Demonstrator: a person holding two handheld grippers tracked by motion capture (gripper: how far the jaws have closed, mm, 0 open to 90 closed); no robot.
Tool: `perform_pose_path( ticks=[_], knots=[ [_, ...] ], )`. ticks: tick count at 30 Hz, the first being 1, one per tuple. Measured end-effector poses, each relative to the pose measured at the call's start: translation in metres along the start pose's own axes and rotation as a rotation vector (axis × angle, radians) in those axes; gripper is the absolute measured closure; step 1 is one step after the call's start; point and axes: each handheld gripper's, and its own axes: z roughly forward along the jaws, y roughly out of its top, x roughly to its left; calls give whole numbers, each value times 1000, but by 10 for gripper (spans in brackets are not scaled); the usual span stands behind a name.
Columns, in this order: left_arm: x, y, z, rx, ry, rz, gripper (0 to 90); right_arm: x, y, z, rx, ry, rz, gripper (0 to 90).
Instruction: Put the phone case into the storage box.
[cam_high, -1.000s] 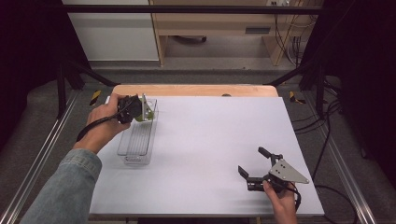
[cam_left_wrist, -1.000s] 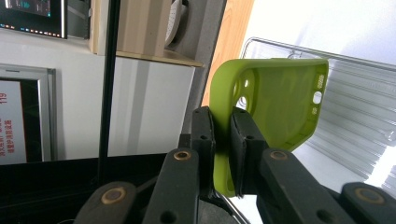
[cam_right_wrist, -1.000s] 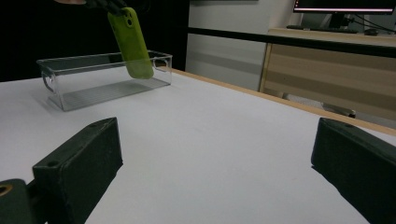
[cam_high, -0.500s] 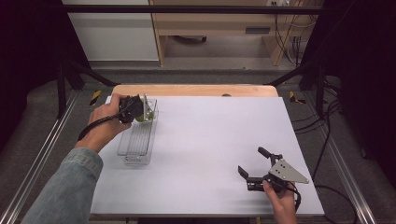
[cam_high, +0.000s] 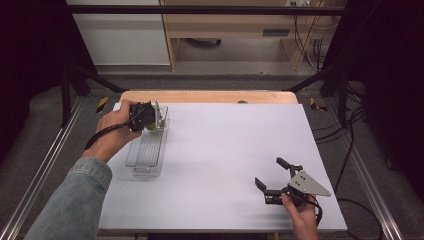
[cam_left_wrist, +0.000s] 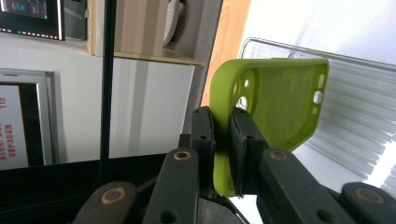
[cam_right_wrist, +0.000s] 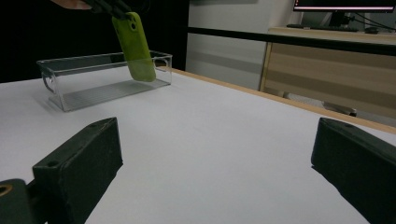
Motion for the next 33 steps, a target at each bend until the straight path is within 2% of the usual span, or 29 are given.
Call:
perform_pose_path(
  ticks=[6, 24, 33],
  knots=[
    [-2, 0, 3, 8, -6, 15, 807, 0, 0, 0, 3, 1, 0, 22],
    [1, -4, 0, 13, -2, 8, 807, 0, 0, 0, 2, -1, 3, 22],
    [1, -1, 4, 15, -7, 23, 807, 0, -1, 0, 4, 0, 7, 22]
  ],
)
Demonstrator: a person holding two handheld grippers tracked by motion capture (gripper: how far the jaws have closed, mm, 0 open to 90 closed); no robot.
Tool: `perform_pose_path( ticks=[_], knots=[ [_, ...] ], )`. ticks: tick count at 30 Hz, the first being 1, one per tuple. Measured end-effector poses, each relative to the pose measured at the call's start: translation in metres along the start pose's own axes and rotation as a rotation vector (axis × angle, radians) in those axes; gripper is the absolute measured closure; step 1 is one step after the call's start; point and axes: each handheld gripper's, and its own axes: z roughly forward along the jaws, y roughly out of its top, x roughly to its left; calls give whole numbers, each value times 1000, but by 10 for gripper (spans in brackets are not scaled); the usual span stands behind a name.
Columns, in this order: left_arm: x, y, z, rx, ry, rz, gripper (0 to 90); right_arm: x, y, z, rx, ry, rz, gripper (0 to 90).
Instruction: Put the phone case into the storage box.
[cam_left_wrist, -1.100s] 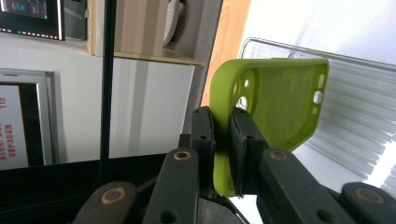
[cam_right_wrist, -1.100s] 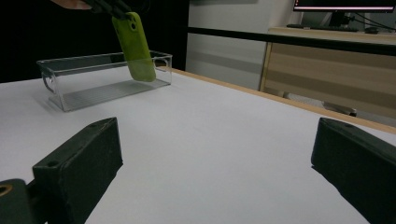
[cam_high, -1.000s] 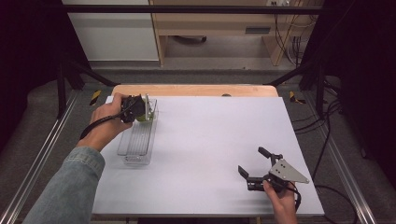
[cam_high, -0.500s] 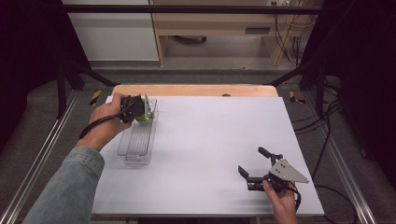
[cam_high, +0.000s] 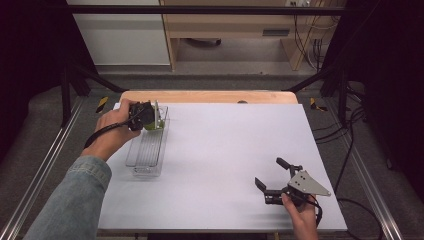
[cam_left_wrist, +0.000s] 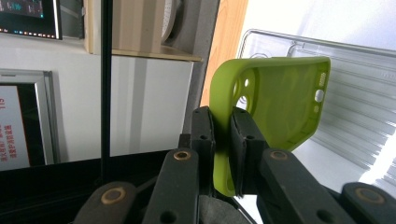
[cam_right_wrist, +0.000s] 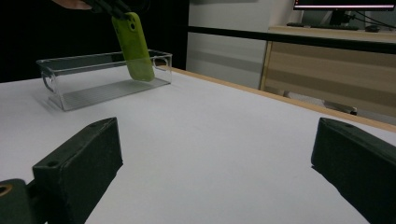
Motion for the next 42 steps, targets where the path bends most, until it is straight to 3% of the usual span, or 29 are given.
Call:
perform_pose_path(
  ticks=[9, 24, 32, 42],
  knots=[
    [1, 6, 7, 4, 2, 20, 806, -2, 0, -1, -2, -3, -6, 21],
    [5, 10, 16, -17, 13, 0, 800, -1, 0, 0, 6, -1, -7, 21],
    [4, 15, 19, -14, 25, 9, 786, -1, 0, 0, 9, -5, -13, 20],
    [8, 15, 26, -18, 32, -28, 783, -1, -1, 1, 12, -6, -14, 19]
  ],
)
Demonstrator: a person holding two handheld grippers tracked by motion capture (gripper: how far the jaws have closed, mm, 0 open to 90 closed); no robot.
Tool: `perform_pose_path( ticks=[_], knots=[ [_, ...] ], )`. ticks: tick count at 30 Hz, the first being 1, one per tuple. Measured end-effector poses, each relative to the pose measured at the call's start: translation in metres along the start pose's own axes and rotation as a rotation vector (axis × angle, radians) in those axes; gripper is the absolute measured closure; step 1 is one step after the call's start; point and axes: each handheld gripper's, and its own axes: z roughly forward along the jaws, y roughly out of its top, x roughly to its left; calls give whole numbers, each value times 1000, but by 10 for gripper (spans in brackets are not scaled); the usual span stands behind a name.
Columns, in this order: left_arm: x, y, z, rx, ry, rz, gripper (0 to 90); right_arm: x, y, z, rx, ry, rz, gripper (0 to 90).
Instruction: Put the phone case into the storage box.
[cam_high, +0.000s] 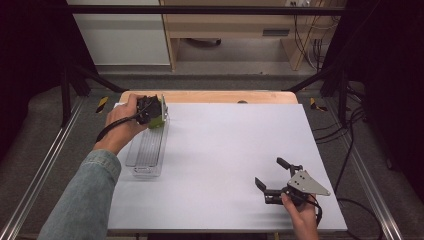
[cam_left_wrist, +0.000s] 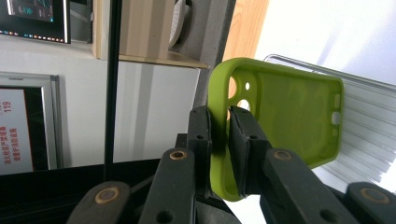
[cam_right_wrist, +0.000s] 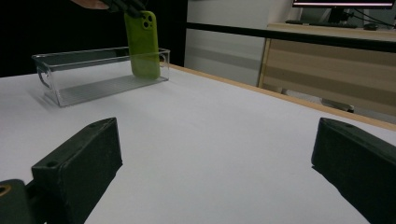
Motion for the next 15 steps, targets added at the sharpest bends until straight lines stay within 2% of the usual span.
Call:
perform_pose_path(
  ticks=[15],
  knots=[
    [2, -1, 8, -10, 14, -9, 758, -1, 0, 0, 5, -1, 4, 20]
  ],
)
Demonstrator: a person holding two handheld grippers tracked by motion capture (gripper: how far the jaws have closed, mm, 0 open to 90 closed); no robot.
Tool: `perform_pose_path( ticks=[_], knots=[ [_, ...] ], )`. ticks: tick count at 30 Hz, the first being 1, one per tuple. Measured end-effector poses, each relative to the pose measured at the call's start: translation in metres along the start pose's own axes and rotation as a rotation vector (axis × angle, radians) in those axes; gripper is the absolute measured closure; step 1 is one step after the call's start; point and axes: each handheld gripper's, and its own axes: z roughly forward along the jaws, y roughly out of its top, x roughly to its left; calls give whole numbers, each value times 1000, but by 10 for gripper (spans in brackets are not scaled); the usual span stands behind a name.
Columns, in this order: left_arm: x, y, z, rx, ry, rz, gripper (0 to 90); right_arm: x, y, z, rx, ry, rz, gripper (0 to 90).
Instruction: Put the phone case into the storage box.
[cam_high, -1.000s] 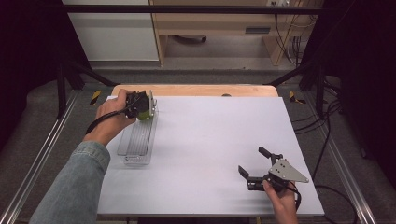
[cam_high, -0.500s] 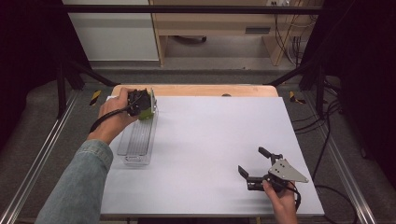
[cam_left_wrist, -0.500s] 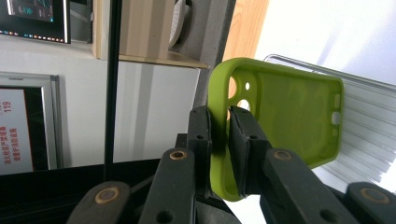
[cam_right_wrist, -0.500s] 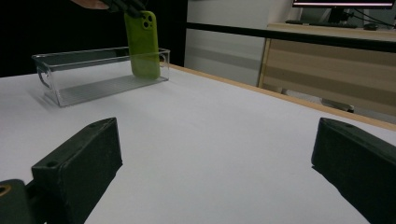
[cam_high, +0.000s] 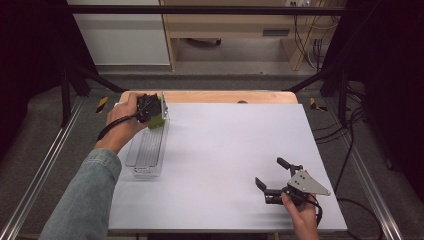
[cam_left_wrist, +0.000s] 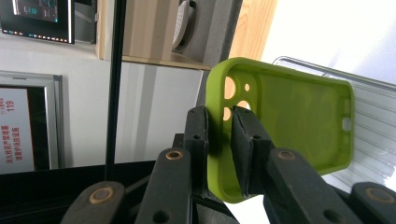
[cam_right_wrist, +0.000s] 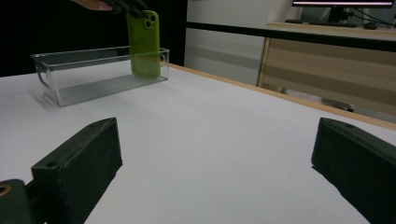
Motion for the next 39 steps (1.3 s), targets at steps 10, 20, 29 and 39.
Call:
perform_pose_path(
  ticks=[10, 20, 29, 39],
  knots=[
    [1, -3, 4, -5, 1, -20, 741, 0, 0, 0, 3, -1, -2, 20],
    [2, -3, 9, -8, 13, -37, 724, 1, -1, 1, 7, 3, -4, 19],
    [5, -2, 12, -11, 71, -141, 381, 1, -1, 1, 4, 0, 0, 20],
    [9, -9, 7, -22, 89, -214, 190, 1, -1, 1, 1, -2, 3, 19]
  ],
)
